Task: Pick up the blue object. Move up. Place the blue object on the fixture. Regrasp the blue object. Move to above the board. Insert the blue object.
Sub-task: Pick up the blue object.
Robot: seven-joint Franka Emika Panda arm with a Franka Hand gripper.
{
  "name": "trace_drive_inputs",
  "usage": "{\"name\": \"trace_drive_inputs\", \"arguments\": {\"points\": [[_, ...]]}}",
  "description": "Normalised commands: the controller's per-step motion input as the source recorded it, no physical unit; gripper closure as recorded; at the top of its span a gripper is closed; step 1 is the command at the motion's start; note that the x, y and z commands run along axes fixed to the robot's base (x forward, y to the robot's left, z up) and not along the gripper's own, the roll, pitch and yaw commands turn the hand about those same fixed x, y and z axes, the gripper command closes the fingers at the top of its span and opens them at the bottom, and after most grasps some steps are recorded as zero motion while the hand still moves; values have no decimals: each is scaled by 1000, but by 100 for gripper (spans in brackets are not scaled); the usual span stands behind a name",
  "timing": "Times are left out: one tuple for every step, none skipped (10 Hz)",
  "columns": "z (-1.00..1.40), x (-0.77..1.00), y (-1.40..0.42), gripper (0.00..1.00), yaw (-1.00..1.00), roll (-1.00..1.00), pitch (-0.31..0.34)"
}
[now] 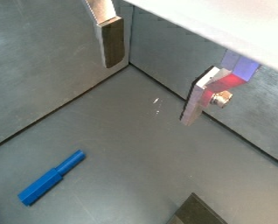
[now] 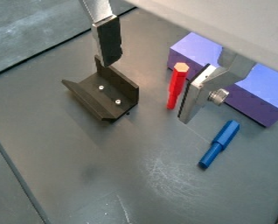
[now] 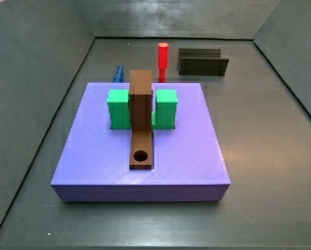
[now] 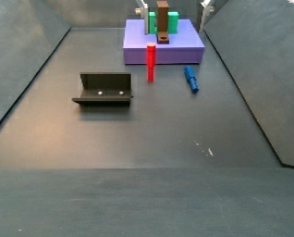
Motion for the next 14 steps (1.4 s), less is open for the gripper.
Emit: {"name": "trace_drive_inputs", "arguments": {"points": [[-343, -217, -203, 0, 0, -81, -147], [-423, -83, -209, 0, 0, -117, -114], [-551, 0, -366, 0, 0, -79, -46], [-420, -169, -386, 0, 0, -64, -50], [-283, -320, -397, 0, 0, -1, -47], [-229, -337, -397, 0, 3, 0, -36], [-209, -451, -346, 0, 3, 0, -10], [-209, -389, -374, 0, 9, 0, -27], [-246, -320, -471, 0, 26, 0, -66], [-286, -340, -509, 0, 26, 0, -63], [-266, -334, -506, 0, 34, 0, -71], [-246, -263, -520, 0, 60, 0, -80], [-243, -237, -451, 0, 77, 0, -84], [-234, -211, -369, 0, 86, 0, -79]]}}
